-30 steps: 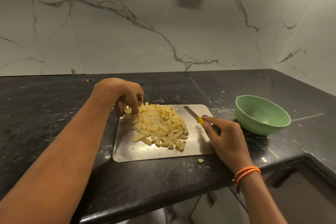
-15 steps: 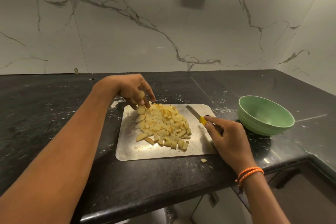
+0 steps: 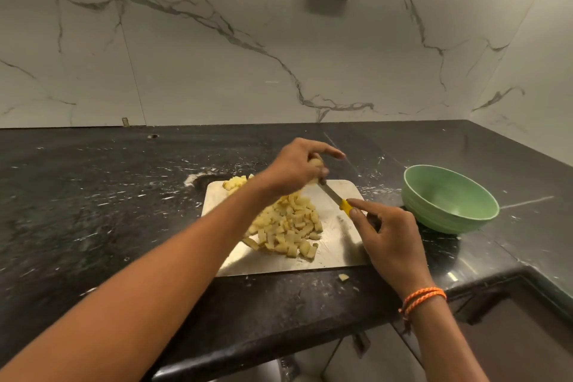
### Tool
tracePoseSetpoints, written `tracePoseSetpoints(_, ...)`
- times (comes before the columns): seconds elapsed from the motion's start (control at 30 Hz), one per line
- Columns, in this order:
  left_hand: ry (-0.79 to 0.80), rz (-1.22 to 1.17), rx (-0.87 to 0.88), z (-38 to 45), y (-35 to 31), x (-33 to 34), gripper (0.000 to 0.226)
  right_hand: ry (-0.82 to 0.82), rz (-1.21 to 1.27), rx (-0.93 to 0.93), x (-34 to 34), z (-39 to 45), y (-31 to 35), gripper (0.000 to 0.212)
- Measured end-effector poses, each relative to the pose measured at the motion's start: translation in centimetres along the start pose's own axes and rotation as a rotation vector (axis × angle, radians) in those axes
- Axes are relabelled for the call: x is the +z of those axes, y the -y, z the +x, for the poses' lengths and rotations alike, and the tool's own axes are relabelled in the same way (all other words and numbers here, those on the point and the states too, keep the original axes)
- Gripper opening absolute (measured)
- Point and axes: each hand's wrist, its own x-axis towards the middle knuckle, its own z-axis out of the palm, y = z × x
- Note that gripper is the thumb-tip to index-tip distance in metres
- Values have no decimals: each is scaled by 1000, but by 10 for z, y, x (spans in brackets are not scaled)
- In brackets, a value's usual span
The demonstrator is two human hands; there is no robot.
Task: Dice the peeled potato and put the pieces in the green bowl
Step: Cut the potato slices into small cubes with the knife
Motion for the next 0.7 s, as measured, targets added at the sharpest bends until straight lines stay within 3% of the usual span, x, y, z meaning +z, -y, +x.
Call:
tracePoseSetpoints(0.13,-118,84,-13,5,8,31,37,-34,-32,23,1,0,-2,26)
tracePoseSetpoints(0.3,-171,475,-38,10,22,21,32,-44,-66,48,0,1,0,27)
tracePoseSetpoints(0.37,-105,625,-27,7,23,8,27,-35,-106,41,-2,-1,2,28)
tracePoseSetpoints(0.43,67,613,-19,4,23,-1,31,8,-176,9,-2,-5,8,31)
tracePoseSetpoints(0.5,136,595,-20,-1,19,-3,36,69,-221,-10,1,-8,15,38)
tracePoseSetpoints(0.7,-54,796,56,-3,16,9,40,145,-261,14,12,1,27,43)
